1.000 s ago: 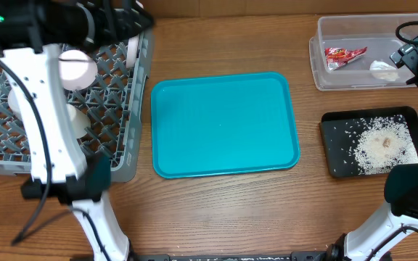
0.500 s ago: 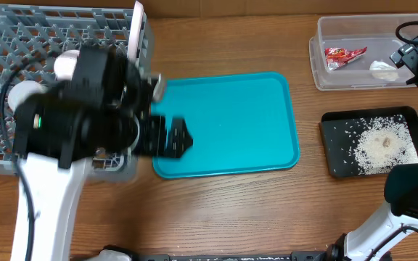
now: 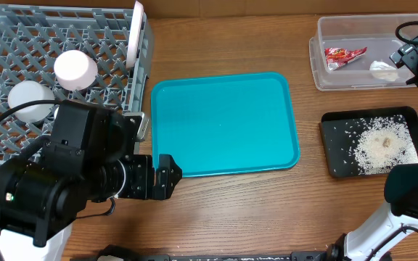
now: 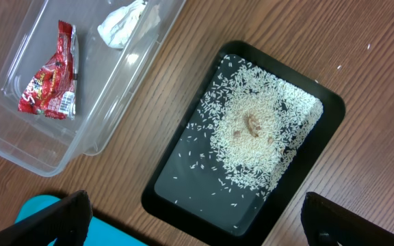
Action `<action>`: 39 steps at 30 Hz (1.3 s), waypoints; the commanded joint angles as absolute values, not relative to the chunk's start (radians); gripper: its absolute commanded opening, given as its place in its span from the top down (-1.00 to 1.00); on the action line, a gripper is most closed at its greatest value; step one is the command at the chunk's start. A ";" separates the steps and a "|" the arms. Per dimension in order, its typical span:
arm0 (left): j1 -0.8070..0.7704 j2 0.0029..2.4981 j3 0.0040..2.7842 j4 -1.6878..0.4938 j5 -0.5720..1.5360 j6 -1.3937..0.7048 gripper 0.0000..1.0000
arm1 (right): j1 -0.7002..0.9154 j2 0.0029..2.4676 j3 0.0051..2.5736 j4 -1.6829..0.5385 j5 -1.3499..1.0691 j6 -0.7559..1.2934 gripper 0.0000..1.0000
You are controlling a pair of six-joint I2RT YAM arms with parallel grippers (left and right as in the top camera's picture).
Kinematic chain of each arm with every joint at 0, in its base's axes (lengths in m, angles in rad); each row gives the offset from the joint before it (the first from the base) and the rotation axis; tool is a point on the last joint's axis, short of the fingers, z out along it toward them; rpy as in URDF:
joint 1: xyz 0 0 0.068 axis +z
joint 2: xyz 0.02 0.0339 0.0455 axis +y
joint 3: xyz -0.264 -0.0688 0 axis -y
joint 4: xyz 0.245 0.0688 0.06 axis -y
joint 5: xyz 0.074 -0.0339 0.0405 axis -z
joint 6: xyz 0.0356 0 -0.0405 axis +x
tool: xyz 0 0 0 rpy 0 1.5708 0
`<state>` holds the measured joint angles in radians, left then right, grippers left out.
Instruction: Sort waste into correct bins and load items into the dishwasher
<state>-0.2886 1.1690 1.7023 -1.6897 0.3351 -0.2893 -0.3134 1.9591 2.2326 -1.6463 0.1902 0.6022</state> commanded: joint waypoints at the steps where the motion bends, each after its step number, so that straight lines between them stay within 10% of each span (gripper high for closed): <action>1: -0.294 1.176 1.662 -1.684 0.278 -0.212 -1.00 | -0.315 1.955 2.244 -1.644 0.197 0.601 -0.99; 9: -0.295 1.150 1.411 -1.536 0.281 -0.040 -1.00 | -0.315 1.956 2.244 -1.644 0.197 0.601 -0.99; 18: -0.292 0.853 0.875 -0.905 0.281 0.339 -1.00 | -0.315 1.955 2.244 -1.644 0.197 0.601 -0.99; 39: -0.150 0.005 0.180 -0.349 0.206 0.360 -1.00 | -0.315 1.955 2.244 -1.644 0.197 0.601 -0.99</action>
